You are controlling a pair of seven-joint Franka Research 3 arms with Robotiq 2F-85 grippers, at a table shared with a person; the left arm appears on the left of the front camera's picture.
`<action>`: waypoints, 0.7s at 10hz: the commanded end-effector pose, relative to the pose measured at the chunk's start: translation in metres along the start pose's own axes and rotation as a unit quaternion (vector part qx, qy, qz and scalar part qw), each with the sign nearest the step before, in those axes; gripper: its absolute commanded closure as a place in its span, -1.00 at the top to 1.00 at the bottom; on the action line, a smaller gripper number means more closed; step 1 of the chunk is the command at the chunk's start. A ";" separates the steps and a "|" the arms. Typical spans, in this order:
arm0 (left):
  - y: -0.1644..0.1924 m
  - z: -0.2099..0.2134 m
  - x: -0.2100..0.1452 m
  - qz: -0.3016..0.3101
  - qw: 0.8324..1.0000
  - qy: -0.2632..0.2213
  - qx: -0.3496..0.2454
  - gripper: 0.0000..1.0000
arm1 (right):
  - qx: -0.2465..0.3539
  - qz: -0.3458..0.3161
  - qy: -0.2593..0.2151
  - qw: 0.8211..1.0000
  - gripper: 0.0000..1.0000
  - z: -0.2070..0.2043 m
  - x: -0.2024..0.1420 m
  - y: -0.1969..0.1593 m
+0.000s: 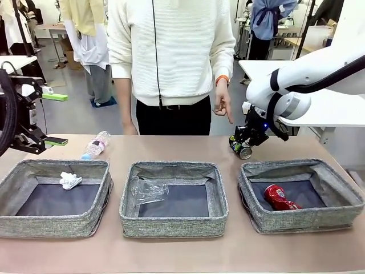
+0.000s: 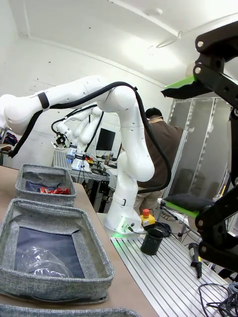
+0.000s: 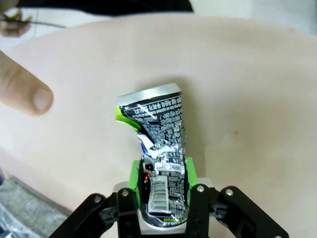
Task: Sort the waste into the appropriate baskets.
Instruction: Pick up the waste item pointed out by the person.
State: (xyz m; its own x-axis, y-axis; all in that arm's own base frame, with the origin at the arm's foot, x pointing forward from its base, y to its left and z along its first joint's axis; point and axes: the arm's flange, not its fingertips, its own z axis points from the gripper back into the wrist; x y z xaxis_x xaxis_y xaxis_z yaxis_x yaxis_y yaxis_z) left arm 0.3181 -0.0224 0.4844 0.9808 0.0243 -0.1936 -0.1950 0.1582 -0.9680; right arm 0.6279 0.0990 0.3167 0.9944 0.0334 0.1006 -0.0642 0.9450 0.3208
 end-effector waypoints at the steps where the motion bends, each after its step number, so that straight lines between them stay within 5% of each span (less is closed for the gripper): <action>1: -0.005 -0.001 -0.002 0.006 1.000 -0.003 -0.010 1.00 | 0.005 -0.055 0.052 0.997 -1.00 0.072 -0.028 0.000; 3: -0.005 -0.001 -0.002 0.006 1.000 -0.003 -0.010 1.00 | -0.091 -0.101 0.072 0.988 -1.00 0.172 -0.096 0.023; 7: -0.005 -0.001 -0.002 0.006 1.000 -0.003 -0.010 1.00 | -0.162 -0.132 0.035 0.977 -1.00 0.188 -0.155 0.071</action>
State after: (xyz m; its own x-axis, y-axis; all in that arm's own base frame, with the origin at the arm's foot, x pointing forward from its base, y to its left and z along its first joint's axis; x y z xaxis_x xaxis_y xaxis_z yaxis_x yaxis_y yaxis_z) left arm 0.3179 -0.0224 0.4847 0.9809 0.0248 -0.1928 -0.1943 0.1588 -0.9680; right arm 0.4441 0.0894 0.5256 0.9841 -0.1775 -0.0107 0.1777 0.9836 0.0299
